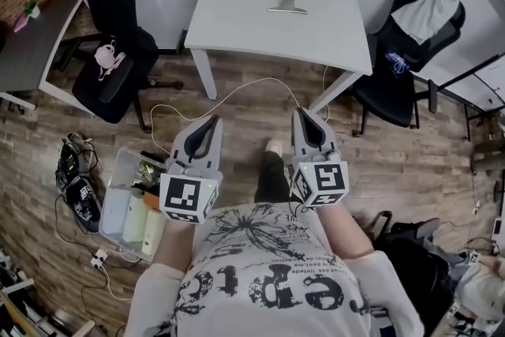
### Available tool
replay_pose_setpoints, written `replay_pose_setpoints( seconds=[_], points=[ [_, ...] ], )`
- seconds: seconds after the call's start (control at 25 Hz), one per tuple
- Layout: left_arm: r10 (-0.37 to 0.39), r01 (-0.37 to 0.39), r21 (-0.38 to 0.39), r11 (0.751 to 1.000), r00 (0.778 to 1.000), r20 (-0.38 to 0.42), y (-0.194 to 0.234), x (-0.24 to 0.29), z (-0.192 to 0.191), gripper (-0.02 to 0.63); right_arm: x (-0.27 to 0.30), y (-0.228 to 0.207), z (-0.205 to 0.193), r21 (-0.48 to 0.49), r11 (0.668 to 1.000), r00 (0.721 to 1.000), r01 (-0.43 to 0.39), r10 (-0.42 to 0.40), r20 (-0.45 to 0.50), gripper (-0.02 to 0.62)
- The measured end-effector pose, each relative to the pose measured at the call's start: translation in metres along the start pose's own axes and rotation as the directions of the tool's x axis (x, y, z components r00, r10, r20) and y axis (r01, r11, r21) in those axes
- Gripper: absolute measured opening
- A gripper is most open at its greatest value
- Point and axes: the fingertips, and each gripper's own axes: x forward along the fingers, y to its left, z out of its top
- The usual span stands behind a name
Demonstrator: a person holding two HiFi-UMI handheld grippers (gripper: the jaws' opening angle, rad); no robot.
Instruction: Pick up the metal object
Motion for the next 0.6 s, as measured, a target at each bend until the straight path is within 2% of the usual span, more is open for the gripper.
replay_pose_setpoints(
  seconds=[0.28, 0.6],
  points=[
    [0.069, -0.069, 0.025, 0.997, 0.998, -0.010, 0.025, 0.098, 0.012, 0.011, 0.087, -0.068, 0.016, -0.007, 0.999, 0.999, -0.049, 0.049, 0.021, -0.008],
    [0.124, -0.124, 0.034, 0.992, 0.992, 0.009, 0.038, 0.222, 0.036, 0.011, 0.186, -0.167, 0.037, -0.023, 0.999, 0.999, -0.048, 0.048, 0.004, -0.008]
  ],
)
